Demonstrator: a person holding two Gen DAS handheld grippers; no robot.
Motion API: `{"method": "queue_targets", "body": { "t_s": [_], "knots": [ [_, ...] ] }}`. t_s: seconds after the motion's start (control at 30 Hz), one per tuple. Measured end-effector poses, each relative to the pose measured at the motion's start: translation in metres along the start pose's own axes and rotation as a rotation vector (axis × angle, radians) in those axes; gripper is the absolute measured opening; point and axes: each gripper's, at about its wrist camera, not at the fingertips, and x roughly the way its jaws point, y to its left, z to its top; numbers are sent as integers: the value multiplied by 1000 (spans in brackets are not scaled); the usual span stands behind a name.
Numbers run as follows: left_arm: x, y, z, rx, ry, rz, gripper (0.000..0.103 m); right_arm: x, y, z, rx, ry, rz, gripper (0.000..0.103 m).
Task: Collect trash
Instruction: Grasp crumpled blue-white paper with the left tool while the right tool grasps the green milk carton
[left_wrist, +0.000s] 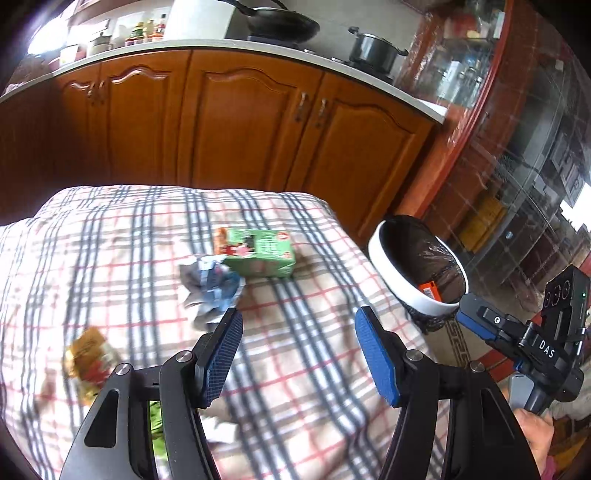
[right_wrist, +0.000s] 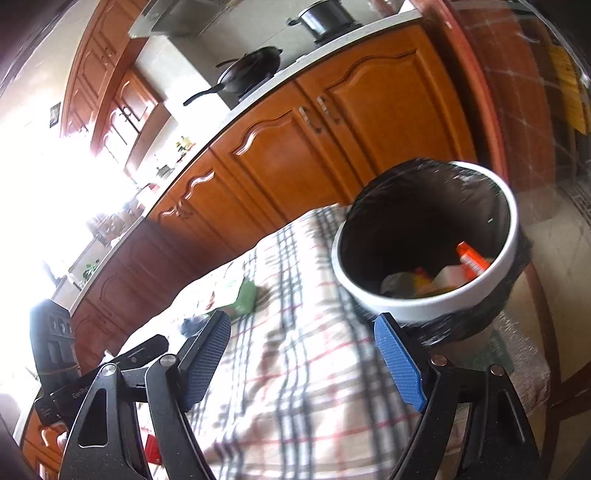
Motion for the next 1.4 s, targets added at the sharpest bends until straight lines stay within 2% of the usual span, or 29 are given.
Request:
{"method": "queue_targets", "body": {
  "t_s": [0.3, 0.63, 0.73, 0.87, 0.97, 1.13, 1.2, 1.3, 1.4],
  "knots": [
    [-43, 46, -10, -61, -30, 72, 63, 18, 42, -25, -46, 59, 43, 82],
    [-37, 58, 2, -47, 18, 74, 64, 38, 77, -27, -161, 104, 57, 82],
    [-28, 58, 9, -37, 24, 76, 64, 49, 85, -18, -260, 130, 31, 82],
    [-9, 56, 21, -1, 57, 141, 62, 65, 89, -7, -364, 171, 21, 82],
    [6, 59, 32, 7, 86, 143, 62, 79, 90, 1, -430, 202, 22, 82],
    [38, 68, 49, 18, 158, 139, 55, 111, 103, 13, -589, 255, 41, 82],
    [51, 70, 55, 37, 183, 146, 45, 125, 114, 13, -691, 286, 53, 82],
    [68, 72, 61, 65, 221, 138, 37, 145, 129, 8, -846, 323, 63, 81],
    [85, 73, 65, 91, 252, 125, 36, 170, 134, 11, -918, 371, 65, 81]
  ]
}}
